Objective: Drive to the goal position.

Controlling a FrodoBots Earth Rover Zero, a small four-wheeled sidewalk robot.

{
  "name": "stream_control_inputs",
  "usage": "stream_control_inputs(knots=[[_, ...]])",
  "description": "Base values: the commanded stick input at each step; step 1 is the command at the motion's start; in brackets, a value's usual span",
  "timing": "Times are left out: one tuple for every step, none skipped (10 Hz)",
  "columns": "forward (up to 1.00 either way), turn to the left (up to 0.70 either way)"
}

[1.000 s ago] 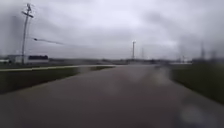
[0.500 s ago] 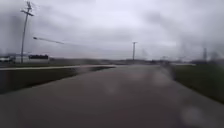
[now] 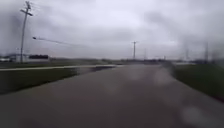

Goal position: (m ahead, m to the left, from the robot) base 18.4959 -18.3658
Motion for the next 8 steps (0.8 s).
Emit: stream_control_inputs(knots=[[1.00,-0.01],[1.00,-0.01],[1.00,-0.01],[1.00,-0.01],[1.00,-0.01],[1.00,-0.01],[1.00,-0.01],[1.00,-0.01]])
